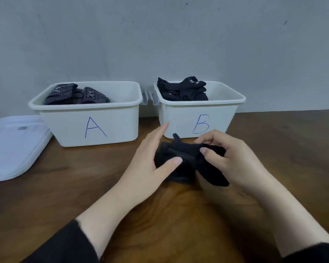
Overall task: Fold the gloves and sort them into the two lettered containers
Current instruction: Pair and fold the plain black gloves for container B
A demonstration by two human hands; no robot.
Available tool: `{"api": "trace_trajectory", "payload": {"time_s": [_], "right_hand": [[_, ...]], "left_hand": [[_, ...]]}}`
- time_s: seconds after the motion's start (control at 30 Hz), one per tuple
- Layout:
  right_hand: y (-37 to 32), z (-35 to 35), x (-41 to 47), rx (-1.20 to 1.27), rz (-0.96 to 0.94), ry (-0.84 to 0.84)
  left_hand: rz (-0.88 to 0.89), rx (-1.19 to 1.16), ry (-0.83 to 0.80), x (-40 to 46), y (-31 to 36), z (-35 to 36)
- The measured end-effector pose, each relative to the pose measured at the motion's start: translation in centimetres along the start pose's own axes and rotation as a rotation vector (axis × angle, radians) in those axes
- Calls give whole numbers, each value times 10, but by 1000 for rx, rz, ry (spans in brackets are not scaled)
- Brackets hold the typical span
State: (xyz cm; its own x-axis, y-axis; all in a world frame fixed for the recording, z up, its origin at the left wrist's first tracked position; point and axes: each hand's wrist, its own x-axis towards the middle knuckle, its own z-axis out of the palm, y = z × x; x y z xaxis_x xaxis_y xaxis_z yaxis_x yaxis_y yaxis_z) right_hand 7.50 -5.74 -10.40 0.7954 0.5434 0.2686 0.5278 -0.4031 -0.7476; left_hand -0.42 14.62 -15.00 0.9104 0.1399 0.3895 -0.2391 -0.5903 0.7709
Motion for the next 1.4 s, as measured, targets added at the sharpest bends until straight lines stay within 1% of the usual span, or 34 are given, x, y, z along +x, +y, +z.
{"api": "trace_trajectory", "payload": {"time_s": [0.07, 0.13, 0.2, 0.27, 0.33, 0.37, 0.43, 0.5, 0.53, 0.6, 0.67, 0.77, 0.83, 0.87, 0.9, 0.97, 1.0, 1.03, 1.13, 1.23, 1.27, 1.4], "right_hand": [[-13, 1, 5, -59, -26, -89], [-24, 1, 10, -66, -55, -110], [-28, -3, 15, 29, -31, -121], [-28, -7, 18, 138, 24, -157], [-28, -10, 19, 123, 24, -153], [-30, -11, 19, 106, 11, -123], [-38, -13, 23, 87, -17, -8], [-46, -17, 34, 50, -32, 91], [-50, -19, 41, 9, -39, 108], [-55, -20, 55, -90, -46, 82], [-59, -19, 64, -158, -63, 91], [-58, -13, 63, -158, -108, 210], [-41, 5, 50, -225, -138, 251], [-28, 17, 41, -264, -128, 216], [-12, 32, 29, -298, -102, 129], [15, 58, 3, -385, -71, -138], [25, 68, -7, -423, -68, -234], [33, 73, -14, -427, -71, -265], [39, 74, -16, -361, -58, -231], [41, 75, -15, -398, -81, -230], [41, 76, -15, -408, -84, -228], [43, 76, -14, -461, -82, -253]], "left_hand": [[8, -21, -73, 10, 4, -7], [31, 9, -110, 16, 6, -13], [-4, -67, -59, 19, 8, -18], [-35, -156, 30, 20, 9, -22], [-41, -204, 100, 22, 10, -27], [-42, -211, 128, 23, 10, -28], [-48, -199, 217, 23, 5, -29], [-76, -146, 336, 19, -9, -29], [-102, -97, 364, 16, -19, -30], [-190, -2, 320, 9, -38, -29], [-266, 36, 259, 6, -50, -29], [-271, 47, 260, 6, -52, -30], [-259, 56, 271, 6, -53, -31], [-252, 59, 284, 6, -53, -31], [-249, 64, 292, 6, -54, -31], [-261, 83, 283, 7, -55, -31], [-270, 101, 264, 7, -56, -31], [-275, 126, 236, 8, -57, -30], [-266, 205, 124, 8, -61, -26], [-255, 305, -9, 8, -60, -22], [-256, 343, -30, 7, -59, -21], [-312, 410, 10, 8, -52, -17]]}}
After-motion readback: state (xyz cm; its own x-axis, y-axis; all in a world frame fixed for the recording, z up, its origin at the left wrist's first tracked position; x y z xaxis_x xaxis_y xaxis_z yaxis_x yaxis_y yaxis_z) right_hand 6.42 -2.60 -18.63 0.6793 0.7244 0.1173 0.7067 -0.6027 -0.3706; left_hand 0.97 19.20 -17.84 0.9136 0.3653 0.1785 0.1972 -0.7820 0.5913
